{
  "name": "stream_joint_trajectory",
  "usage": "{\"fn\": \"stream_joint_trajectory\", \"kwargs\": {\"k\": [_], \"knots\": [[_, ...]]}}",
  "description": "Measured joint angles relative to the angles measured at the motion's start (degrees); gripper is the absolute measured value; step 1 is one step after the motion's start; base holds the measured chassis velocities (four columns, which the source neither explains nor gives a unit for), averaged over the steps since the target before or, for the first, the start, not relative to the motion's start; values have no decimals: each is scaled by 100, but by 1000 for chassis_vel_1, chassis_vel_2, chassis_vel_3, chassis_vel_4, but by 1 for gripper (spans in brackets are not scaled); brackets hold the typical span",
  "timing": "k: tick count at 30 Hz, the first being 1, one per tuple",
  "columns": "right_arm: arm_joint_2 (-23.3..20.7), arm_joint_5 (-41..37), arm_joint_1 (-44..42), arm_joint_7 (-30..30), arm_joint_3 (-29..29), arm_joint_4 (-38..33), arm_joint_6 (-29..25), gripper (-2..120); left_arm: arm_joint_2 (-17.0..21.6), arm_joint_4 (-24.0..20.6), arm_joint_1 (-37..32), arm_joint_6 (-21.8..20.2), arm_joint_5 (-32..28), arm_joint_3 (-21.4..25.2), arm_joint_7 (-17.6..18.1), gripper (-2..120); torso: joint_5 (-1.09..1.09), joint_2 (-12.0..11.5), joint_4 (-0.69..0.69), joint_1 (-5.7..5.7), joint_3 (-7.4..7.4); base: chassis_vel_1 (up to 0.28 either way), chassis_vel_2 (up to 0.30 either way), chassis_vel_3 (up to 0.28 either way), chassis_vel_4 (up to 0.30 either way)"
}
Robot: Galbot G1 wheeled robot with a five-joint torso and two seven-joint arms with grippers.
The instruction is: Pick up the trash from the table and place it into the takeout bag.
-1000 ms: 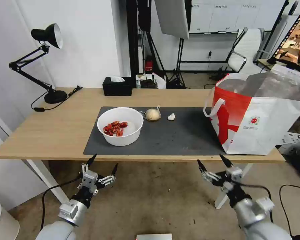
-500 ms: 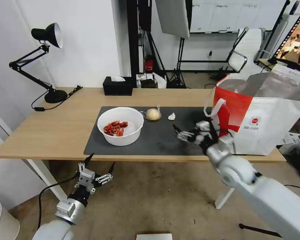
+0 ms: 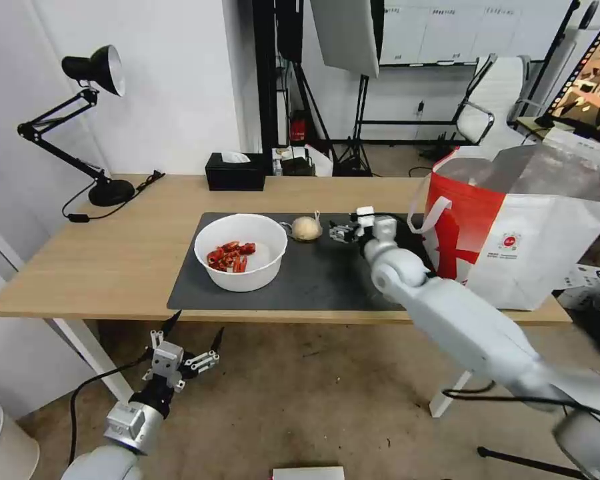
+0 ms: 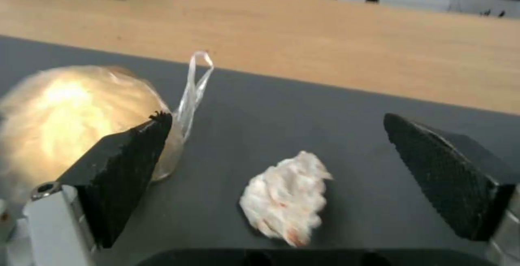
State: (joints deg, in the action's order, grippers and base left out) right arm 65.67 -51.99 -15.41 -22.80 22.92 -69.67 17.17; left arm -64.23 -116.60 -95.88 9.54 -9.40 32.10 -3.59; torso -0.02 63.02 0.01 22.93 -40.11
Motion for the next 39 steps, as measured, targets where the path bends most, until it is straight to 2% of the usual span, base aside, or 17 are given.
{"fn": "stream_joint_trajectory", "kwargs": {"k": [9,20,23,24,28,29,32,33,39], "knots": [[364,220,-31,-143,-30,430,151,100,-78,-12,-160,79,29,109,-5,100,2,0,-1,-1,1,0,0,0,0],[400,247,-35,-136,-60,561,182,96,-169,-14,-211,121,57,111,-20,100,2,1,-1,-1,1,0,0,0,0],[388,220,-90,-144,-92,525,182,82,-174,-16,-230,147,59,128,-24,100,2,1,-1,-1,1,0,0,0,0],[388,220,-90,-144,-92,525,182,82,-174,-16,-230,147,59,128,-24,100,2,1,-1,-1,1,0,0,0,0],[325,167,-189,-178,-122,414,172,62,-178,-13,-230,161,59,124,-25,100,2,1,0,-2,2,0,0,0,0],[325,167,-189,-178,-122,414,172,62,-178,-13,-230,161,59,124,-25,100,2,1,0,-2,2,0,0,0,0],[284,98,-275,-216,-167,310,151,48,-179,-5,-216,164,61,92,-28,100,2,1,1,-2,2,0,0,0,0],[284,98,-275,-216,-167,310,151,48,-179,-5,-216,164,61,92,-28,100,2,1,1,-2,2,0,0,0,0],[171,35,-389,-199,-293,111,22,24,-164,3,-207,166,62,76,-30,100,2,1,-2,-1,0,0,0,0,0]]}}
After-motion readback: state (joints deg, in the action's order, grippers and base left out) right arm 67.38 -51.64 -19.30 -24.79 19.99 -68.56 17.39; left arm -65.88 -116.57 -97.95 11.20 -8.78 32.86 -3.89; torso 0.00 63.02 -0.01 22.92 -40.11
